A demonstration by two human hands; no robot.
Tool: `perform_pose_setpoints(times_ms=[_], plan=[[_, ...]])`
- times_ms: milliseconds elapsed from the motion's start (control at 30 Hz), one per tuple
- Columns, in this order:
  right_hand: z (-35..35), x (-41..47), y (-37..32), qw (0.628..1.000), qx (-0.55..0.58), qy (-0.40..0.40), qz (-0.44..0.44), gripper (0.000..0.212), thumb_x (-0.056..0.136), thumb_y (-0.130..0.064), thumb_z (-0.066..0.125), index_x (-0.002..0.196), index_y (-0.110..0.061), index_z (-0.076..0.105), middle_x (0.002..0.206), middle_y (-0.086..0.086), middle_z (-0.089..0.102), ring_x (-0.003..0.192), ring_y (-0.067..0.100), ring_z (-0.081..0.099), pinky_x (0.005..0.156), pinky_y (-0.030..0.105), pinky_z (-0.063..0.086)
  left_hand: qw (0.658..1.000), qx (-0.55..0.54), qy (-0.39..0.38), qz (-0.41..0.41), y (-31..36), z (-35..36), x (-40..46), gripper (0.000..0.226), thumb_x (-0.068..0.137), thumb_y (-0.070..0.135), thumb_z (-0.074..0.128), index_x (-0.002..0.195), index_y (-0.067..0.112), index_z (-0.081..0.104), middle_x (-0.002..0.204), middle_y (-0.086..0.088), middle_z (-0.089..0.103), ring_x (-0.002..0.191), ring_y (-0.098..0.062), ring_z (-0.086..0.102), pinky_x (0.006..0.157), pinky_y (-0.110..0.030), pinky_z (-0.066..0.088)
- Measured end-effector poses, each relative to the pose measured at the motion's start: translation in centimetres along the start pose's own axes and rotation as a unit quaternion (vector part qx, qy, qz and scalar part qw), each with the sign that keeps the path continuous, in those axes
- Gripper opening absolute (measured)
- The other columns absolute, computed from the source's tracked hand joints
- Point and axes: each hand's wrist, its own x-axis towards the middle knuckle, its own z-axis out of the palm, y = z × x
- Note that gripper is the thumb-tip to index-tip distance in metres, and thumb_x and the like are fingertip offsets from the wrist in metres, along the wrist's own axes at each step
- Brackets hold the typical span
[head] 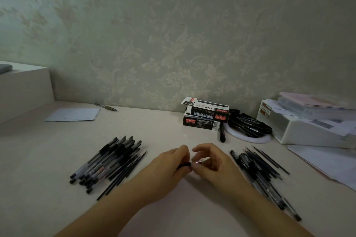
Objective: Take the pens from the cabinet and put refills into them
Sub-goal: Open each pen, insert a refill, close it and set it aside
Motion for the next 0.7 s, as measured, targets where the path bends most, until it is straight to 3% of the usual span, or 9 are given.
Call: perform_pose_setpoints(times_ms=[100,200,300,367,433,500,633,700], plan=[[0.32,0.1,0.12,1.0,-0.004,0.025,0.003,0.02,0.084,-0.048,0.065,0.083,-0.028,0.067,0.081,-0.003,0.07,0.066,0.006,0.062,0.065,0.021,0.047,1.0,-0.006,0.003,0.006,0.16,0.26,0.03,0.014,0.096,0.034,0.05,0.089,0.023,0.044,0.089,0.008,0.054,0.077,-0.009,0.049,0.068,-0.029,0.043],[0.21,0.18,0.35,1.0,-0.001,0.015,0.002,0.008,0.089,-0.027,0.069,0.082,-0.028,0.07,0.08,-0.003,0.071,0.07,0.007,0.062,0.068,0.021,0.049,1.0,0.001,0.007,0.006,0.01,0.41,-0.02,0.013,0.097,0.035,0.048,0.09,0.023,0.047,0.09,0.008,0.054,0.079,-0.01,0.049,0.07,-0.029,0.044],[-0.01,0.21,0.39,1.0,0.011,-0.003,0.0,0.019,0.089,-0.015,0.07,0.095,-0.033,0.07,0.093,-0.009,0.071,0.078,0.009,0.066,0.071,0.017,0.051,1.0,0.006,0.013,0.006,-0.2,0.49,-0.02,0.012,0.098,0.034,0.047,0.092,0.024,0.05,0.089,0.01,0.053,0.079,-0.007,0.048,0.07,-0.026,0.042],[0.08,0.23,0.29,1.0,0.022,0.012,0.011,0.018,0.087,-0.024,0.072,0.103,-0.032,0.067,0.096,-0.009,0.07,0.079,0.012,0.067,0.069,0.016,0.05,1.0,-0.001,0.021,0.007,-0.18,0.57,0.03,0.012,0.097,0.033,0.048,0.09,0.024,0.05,0.087,0.012,0.054,0.077,-0.007,0.049,0.068,-0.024,0.041],[0.22,0.22,0.07,0.999,0.015,0.04,0.027,0.021,0.083,-0.042,0.071,0.096,-0.027,0.067,0.088,-0.008,0.07,0.07,0.006,0.065,0.063,0.015,0.048,1.0,-0.007,0.027,0.007,-0.16,0.59,0.08,0.012,0.097,0.034,0.049,0.09,0.024,0.05,0.087,0.012,0.055,0.077,-0.006,0.05,0.066,-0.023,0.04],[0.23,0.22,0.04,0.998,0.001,0.044,0.034,0.027,0.081,-0.048,0.068,0.086,-0.021,0.069,0.076,-0.004,0.071,0.066,0.003,0.063,0.062,0.015,0.047,0.999,-0.009,0.031,0.009,-0.22,0.6,0.12,0.012,0.097,0.034,0.049,0.091,0.024,0.051,0.086,0.012,0.056,0.076,-0.006,0.05,0.066,-0.023,0.04],[0.04,0.17,-0.05,0.998,0.039,0.031,0.032,0.004,0.087,-0.021,0.072,0.085,-0.018,0.072,0.076,0.002,0.073,0.066,0.002,0.064,0.064,0.011,0.048,0.999,-0.018,0.027,0.007,-0.28,0.64,0.13,0.01,0.098,0.035,0.048,0.094,0.026,0.05,0.079,0.011,0.054,0.07,-0.004,0.048,0.059,-0.018,0.034],[-0.2,0.21,-0.04,0.996,0.068,0.049,0.039,0.005,0.087,-0.014,0.071,0.089,-0.019,0.073,0.081,0.003,0.074,0.068,0.002,0.065,0.064,0.01,0.049,0.999,-0.036,0.022,-0.002,-0.26,0.65,0.1,0.005,0.099,0.036,0.046,0.1,0.031,0.048,0.075,0.006,0.055,0.065,-0.004,0.049,0.057,-0.017,0.037]])
